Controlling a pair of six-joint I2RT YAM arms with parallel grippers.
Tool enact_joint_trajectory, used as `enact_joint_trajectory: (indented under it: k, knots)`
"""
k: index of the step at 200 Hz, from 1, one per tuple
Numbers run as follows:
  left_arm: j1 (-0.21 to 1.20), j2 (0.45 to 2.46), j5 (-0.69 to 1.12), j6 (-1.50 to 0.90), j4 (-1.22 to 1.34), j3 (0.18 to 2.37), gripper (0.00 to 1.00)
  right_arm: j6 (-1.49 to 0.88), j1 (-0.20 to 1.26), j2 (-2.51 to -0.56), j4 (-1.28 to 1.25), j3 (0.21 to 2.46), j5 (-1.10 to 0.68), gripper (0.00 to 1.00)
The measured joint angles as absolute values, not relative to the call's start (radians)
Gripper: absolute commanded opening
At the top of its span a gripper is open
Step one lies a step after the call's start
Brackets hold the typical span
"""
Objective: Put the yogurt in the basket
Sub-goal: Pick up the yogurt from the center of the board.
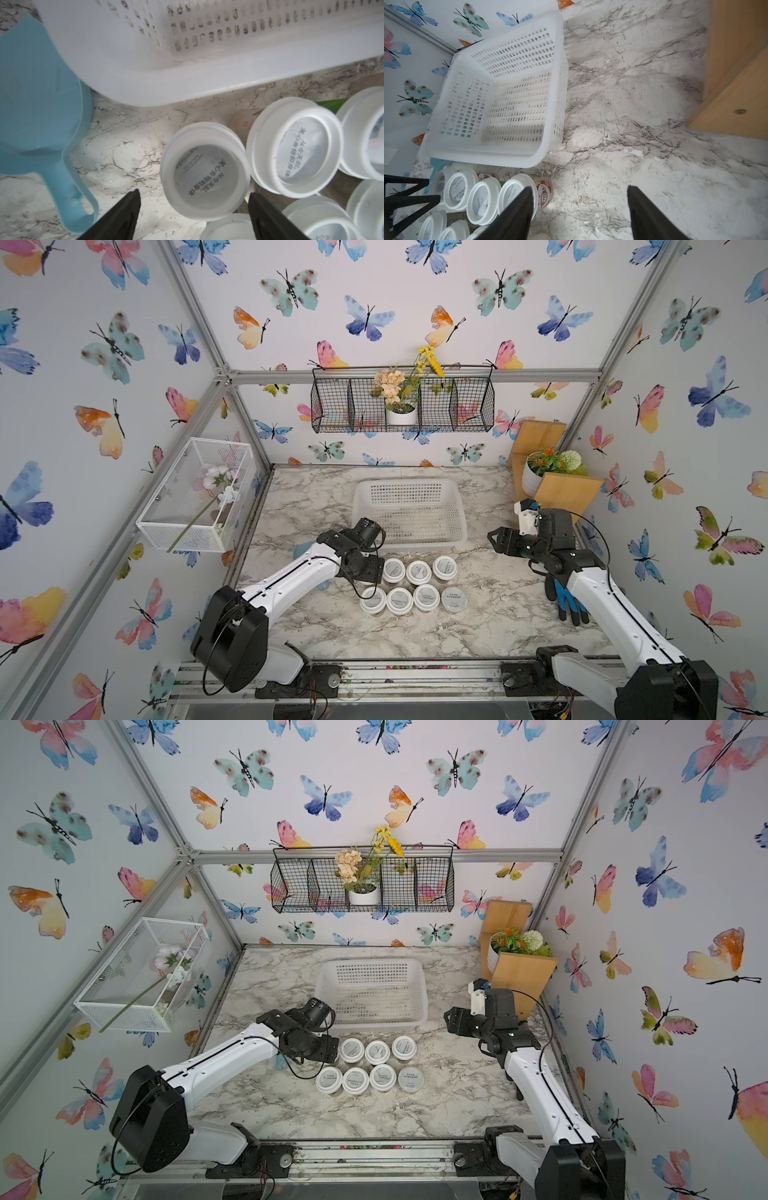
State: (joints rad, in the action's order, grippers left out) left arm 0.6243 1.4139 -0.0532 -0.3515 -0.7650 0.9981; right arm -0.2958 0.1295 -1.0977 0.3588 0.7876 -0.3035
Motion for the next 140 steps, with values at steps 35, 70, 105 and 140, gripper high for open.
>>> enact_joint_trajectory:
  k: [35, 70, 105, 140]
  knots:
    - [0.639, 1.425, -0.063, -0.352, -0.760, 0.998, 0.87, -0.296, 0.130, -1.098, 0.358, 0.785, -0.303, 0.74]
    - [0.657, 1.443, -0.082, -0.352, -0.760, 0.998, 0.87, -0.296, 0.130, -1.098, 0.358, 0.783, -0.303, 0.74]
    - [0.669, 1.460, -0.102, -0.354, -0.762, 1.000, 0.84, -0.296, 0.130, -1.098, 0.358, 0.782, -0.303, 0.74]
    - [0.681, 1.472, -0.136, -0.357, -0.768, 1.019, 0.84, -0.296, 0.130, -1.098, 0.358, 0.780, -0.303, 0.74]
